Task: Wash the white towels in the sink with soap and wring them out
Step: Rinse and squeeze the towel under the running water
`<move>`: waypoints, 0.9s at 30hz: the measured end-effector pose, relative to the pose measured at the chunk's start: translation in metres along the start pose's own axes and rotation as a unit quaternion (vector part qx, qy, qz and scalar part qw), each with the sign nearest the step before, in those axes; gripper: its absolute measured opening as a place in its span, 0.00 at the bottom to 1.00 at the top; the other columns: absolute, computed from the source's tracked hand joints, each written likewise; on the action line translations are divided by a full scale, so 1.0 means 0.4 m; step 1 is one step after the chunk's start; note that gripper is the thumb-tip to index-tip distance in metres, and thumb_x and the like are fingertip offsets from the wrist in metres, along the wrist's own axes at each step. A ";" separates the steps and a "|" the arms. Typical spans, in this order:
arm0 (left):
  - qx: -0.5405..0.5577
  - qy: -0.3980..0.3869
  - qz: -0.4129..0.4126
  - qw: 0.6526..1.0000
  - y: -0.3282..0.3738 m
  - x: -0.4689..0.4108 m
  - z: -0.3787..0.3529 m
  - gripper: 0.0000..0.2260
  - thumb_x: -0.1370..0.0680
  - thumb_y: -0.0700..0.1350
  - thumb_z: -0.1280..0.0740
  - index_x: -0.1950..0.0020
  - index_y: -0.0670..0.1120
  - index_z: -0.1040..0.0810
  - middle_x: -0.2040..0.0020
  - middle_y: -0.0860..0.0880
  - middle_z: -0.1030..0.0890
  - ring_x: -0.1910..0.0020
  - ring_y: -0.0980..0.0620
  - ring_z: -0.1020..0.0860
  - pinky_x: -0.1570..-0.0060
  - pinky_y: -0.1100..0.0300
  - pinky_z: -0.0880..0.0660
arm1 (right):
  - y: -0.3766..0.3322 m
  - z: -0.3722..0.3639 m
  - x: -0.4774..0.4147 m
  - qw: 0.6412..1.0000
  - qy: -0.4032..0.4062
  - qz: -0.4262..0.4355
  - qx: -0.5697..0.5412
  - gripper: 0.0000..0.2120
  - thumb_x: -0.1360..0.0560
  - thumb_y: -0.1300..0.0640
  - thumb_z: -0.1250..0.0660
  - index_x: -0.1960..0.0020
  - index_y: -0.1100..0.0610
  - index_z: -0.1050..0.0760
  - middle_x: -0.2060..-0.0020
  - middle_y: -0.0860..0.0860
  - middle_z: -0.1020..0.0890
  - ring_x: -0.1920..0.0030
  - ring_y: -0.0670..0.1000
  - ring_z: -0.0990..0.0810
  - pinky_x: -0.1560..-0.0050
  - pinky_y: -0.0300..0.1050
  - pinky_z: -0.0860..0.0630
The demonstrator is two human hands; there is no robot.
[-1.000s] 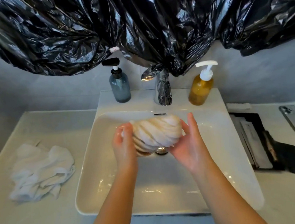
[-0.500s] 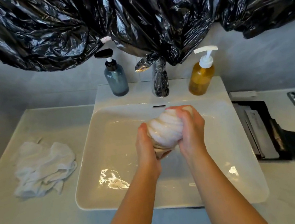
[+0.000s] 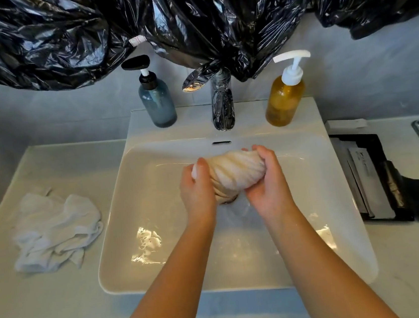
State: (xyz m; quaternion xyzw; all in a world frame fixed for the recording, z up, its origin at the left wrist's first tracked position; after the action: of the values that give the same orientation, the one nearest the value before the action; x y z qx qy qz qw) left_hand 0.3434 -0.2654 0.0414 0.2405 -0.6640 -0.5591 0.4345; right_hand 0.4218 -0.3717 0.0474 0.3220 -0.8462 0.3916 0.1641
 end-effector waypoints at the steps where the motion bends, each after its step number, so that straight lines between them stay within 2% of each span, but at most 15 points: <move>1: -0.056 0.017 -0.102 0.993 0.023 0.008 0.008 0.14 0.29 0.59 0.37 0.54 0.50 0.24 0.56 0.50 0.20 0.57 0.57 0.22 0.52 0.56 0.23 | 0.018 0.004 0.001 0.998 0.005 -0.053 -0.045 0.10 0.21 0.47 0.35 0.50 0.54 0.26 0.53 0.55 0.18 0.50 0.56 0.18 0.53 0.50 0.21; 3: -0.133 0.006 -0.249 0.959 0.045 0.036 0.011 0.15 0.29 0.58 0.36 0.49 0.50 0.26 0.54 0.50 0.23 0.55 0.60 0.24 0.55 0.65 0.28 | 0.042 0.012 -0.001 0.989 0.013 -0.120 -0.081 0.20 0.24 0.39 0.34 0.43 0.54 0.26 0.44 0.60 0.19 0.45 0.61 0.18 0.55 0.55 0.19; 5: -0.145 -0.010 -0.280 0.949 0.036 0.048 0.014 0.21 0.29 0.57 0.34 0.41 0.49 0.29 0.47 0.49 0.25 0.49 0.59 0.25 0.52 0.69 0.28 | 0.057 0.022 -0.004 0.987 0.024 -0.144 -0.075 0.21 0.26 0.38 0.31 0.42 0.53 0.25 0.42 0.60 0.19 0.44 0.63 0.18 0.58 0.57 0.18; 7: -0.099 -0.013 -0.226 0.969 0.028 0.049 0.019 0.26 0.30 0.59 0.33 0.35 0.53 0.32 0.44 0.50 0.26 0.45 0.59 0.25 0.48 0.68 0.27 | 0.060 0.025 -0.007 0.990 0.032 -0.127 -0.060 0.13 0.25 0.47 0.30 0.45 0.53 0.26 0.49 0.57 0.18 0.49 0.59 0.18 0.61 0.52 0.19; 9: -0.040 -0.006 -0.150 0.988 0.021 0.053 0.018 0.26 0.31 0.60 0.32 0.35 0.57 0.31 0.44 0.56 0.25 0.46 0.63 0.24 0.46 0.65 0.25 | 0.052 0.018 -0.005 0.995 0.031 -0.094 -0.032 0.07 0.25 0.53 0.33 0.49 0.54 0.26 0.57 0.56 0.18 0.55 0.57 0.18 0.63 0.48 0.19; 11: 0.034 -0.007 -0.083 0.996 0.010 0.052 0.013 0.20 0.31 0.60 0.32 0.41 0.57 0.25 0.47 0.55 0.21 0.48 0.59 0.21 0.50 0.60 0.23 | 0.040 0.010 -0.004 0.998 0.024 -0.051 -0.007 0.04 0.24 0.56 0.36 0.54 0.56 0.24 0.59 0.54 0.17 0.58 0.54 0.17 0.60 0.47 0.19; 13: 0.096 -0.011 0.006 0.995 -0.007 0.048 0.010 0.17 0.32 0.60 0.34 0.49 0.53 0.21 0.53 0.51 0.19 0.54 0.52 0.19 0.60 0.56 0.24 | 0.028 0.001 -0.001 1.000 0.005 0.005 0.001 0.04 0.24 0.60 0.38 0.55 0.58 0.24 0.56 0.55 0.15 0.54 0.54 0.15 0.51 0.51 0.19; 15: 0.116 -0.017 0.094 0.989 -0.026 0.049 0.006 0.16 0.34 0.60 0.34 0.57 0.50 0.24 0.63 0.49 0.24 0.66 0.49 0.25 0.72 0.59 0.31 | 0.015 -0.009 0.005 0.997 -0.032 0.067 0.015 0.05 0.26 0.63 0.38 0.57 0.59 0.24 0.55 0.56 0.15 0.49 0.55 0.15 0.45 0.55 0.20; 16: 0.122 -0.027 0.126 0.984 -0.032 0.051 0.001 0.15 0.35 0.59 0.35 0.61 0.49 0.28 0.66 0.48 0.29 0.69 0.50 0.30 0.74 0.62 0.36 | 0.008 -0.018 0.010 0.994 -0.051 0.096 0.033 0.05 0.28 0.63 0.38 0.59 0.58 0.24 0.56 0.56 0.15 0.50 0.56 0.15 0.45 0.56 0.20; 18: 0.142 -0.049 0.173 0.973 -0.047 0.053 -0.009 0.13 0.35 0.56 0.37 0.64 0.50 0.38 0.67 0.49 0.38 0.71 0.51 0.38 0.71 0.63 0.43 | -0.011 -0.034 0.017 0.981 -0.072 0.155 0.090 0.06 0.34 0.63 0.37 0.65 0.57 0.22 0.63 0.56 0.17 0.56 0.57 0.16 0.51 0.55 0.20; 20: 0.197 -0.077 0.227 0.951 -0.061 0.051 -0.023 0.14 0.35 0.52 0.38 0.60 0.52 0.43 0.62 0.50 0.44 0.69 0.51 0.38 0.68 0.60 0.43 | -0.027 -0.047 0.021 0.962 -0.079 0.203 0.165 0.06 0.37 0.64 0.37 0.68 0.56 0.23 0.67 0.56 0.19 0.62 0.58 0.19 0.58 0.50 0.22; 22: 0.229 -0.094 0.262 0.933 -0.075 0.052 -0.036 0.07 0.32 0.49 0.40 0.63 0.53 0.40 0.65 0.51 0.42 0.68 0.51 0.34 0.68 0.61 0.39 | -0.026 -0.049 0.015 0.950 -0.087 0.215 0.208 0.06 0.37 0.65 0.37 0.69 0.57 0.24 0.69 0.56 0.20 0.64 0.58 0.21 0.60 0.47 0.24; 23: 0.211 -0.100 0.263 0.936 -0.081 0.055 -0.036 0.06 0.29 0.47 0.41 0.66 0.52 0.37 0.68 0.51 0.39 0.69 0.51 0.33 0.69 0.62 0.37 | -0.021 -0.045 0.010 0.952 -0.086 0.207 0.208 0.05 0.37 0.65 0.36 0.69 0.58 0.24 0.69 0.56 0.21 0.65 0.57 0.21 0.60 0.47 0.24; 25: 0.144 -0.122 0.240 0.952 -0.081 0.049 -0.017 0.10 0.27 0.48 0.42 0.68 0.51 0.35 0.70 0.50 0.37 0.69 0.50 0.36 0.71 0.63 0.41 | -0.010 -0.026 -0.004 0.964 -0.084 0.178 0.180 0.04 0.37 0.64 0.36 0.68 0.58 0.24 0.68 0.57 0.21 0.65 0.57 0.21 0.60 0.46 0.23; 27: 0.119 -0.199 0.208 0.950 -0.063 0.049 0.001 0.13 0.23 0.51 0.41 0.66 0.48 0.25 0.67 0.47 0.29 0.65 0.49 0.32 0.68 0.60 0.40 | -0.010 -0.012 -0.015 0.974 -0.093 0.143 0.150 0.07 0.35 0.64 0.36 0.69 0.56 0.24 0.68 0.56 0.21 0.64 0.56 0.20 0.57 0.47 0.22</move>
State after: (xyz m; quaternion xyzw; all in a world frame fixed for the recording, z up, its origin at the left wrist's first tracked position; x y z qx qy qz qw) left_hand 0.3289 -0.2877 0.0234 0.0308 -0.8340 -0.4101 0.3680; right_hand 0.4291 -0.3677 0.0496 0.2537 -0.8264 0.5022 -0.0231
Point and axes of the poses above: each hand's wrist, its own x-axis away from the middle knuckle, its own z-axis out of the back of the hand, y = z × x, the point moved 5 cm from there along -x, towards the middle knuckle
